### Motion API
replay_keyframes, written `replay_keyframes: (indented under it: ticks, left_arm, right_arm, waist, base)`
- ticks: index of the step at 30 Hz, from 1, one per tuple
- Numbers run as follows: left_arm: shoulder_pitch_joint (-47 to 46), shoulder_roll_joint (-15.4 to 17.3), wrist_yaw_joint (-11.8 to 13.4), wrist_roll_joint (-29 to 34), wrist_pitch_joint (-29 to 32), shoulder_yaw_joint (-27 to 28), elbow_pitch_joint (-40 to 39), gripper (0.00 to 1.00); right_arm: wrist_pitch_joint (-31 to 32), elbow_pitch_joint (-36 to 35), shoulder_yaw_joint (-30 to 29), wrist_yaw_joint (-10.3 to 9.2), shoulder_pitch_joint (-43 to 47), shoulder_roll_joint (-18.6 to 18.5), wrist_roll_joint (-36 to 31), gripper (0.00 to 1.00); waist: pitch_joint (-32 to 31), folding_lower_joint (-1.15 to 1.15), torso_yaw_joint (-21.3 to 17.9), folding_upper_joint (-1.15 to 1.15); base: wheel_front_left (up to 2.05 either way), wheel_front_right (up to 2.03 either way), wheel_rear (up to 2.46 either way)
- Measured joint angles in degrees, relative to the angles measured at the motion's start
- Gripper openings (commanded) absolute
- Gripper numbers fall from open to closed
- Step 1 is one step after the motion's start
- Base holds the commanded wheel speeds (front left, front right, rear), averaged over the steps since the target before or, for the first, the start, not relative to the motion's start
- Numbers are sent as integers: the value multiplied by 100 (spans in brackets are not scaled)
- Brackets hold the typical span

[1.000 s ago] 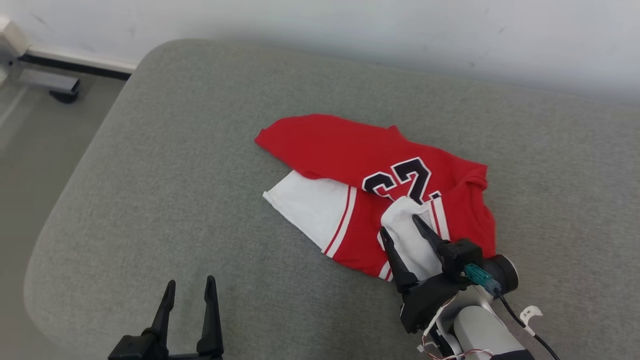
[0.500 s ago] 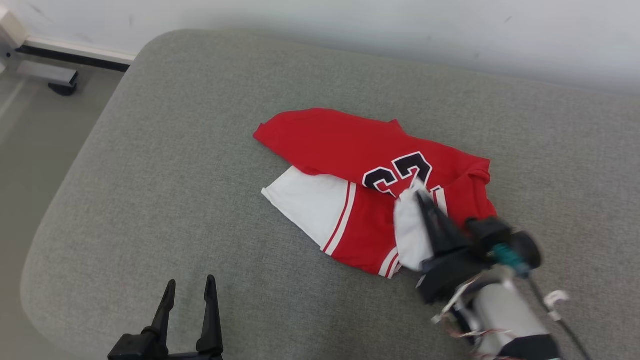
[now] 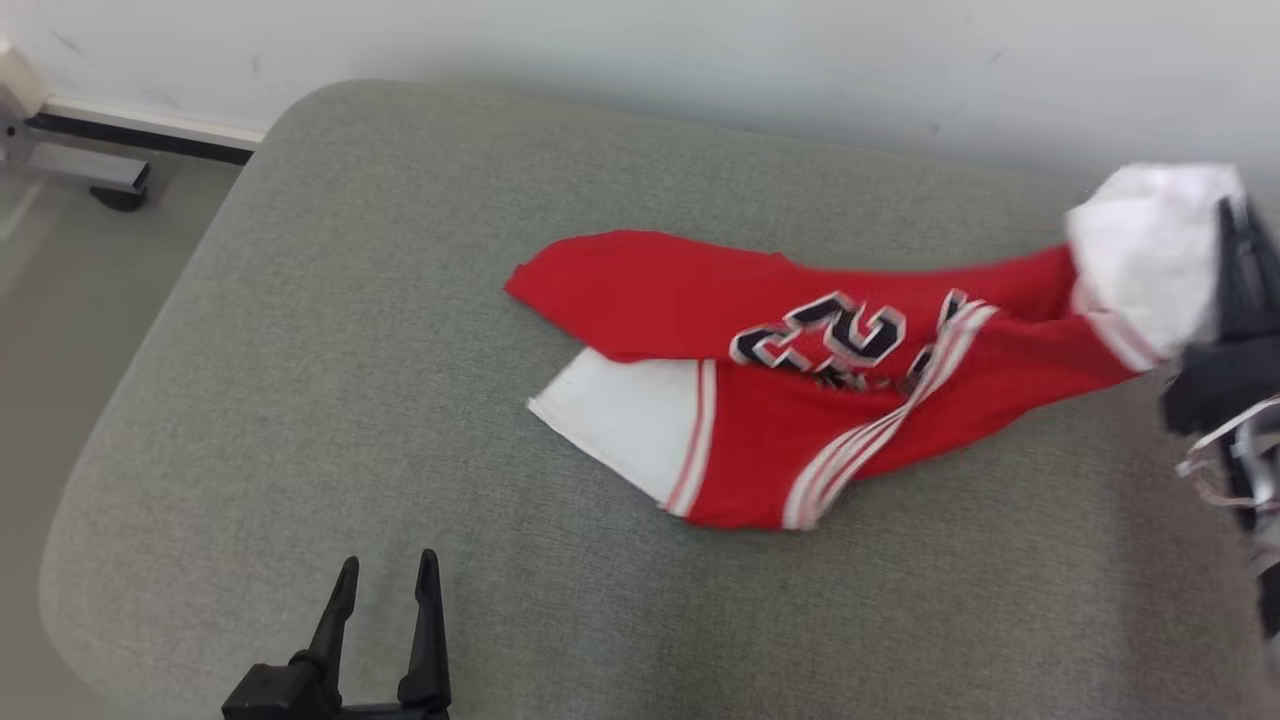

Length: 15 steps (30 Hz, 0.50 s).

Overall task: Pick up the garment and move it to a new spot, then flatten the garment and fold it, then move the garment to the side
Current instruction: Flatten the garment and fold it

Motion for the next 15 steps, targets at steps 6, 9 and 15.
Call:
replay_keyframes:
  ticks: [6,9,15]
  left_arm:
    - [-25,2,-53,64,0,-23,59,100]
    - [-40,2,-52,63,0,-41,92,100]
    - [-34,2,-34,87,0,-1,130,100]
  right_arm:
    - [-2,800,-795,0,-650,-460,-497,0]
    - [-1,1174,-1301,0,-886,-603,-728,100]
    - [-1,1358,-1951,0,-893,-420,-1192,100]
  waist:
    - [86,0,190,0]
    - [140,0,292,-1]
    - [170,0,305,-1]
  base:
    - [0,0,0]
    - [0,0,0]
    - [0,0,0]
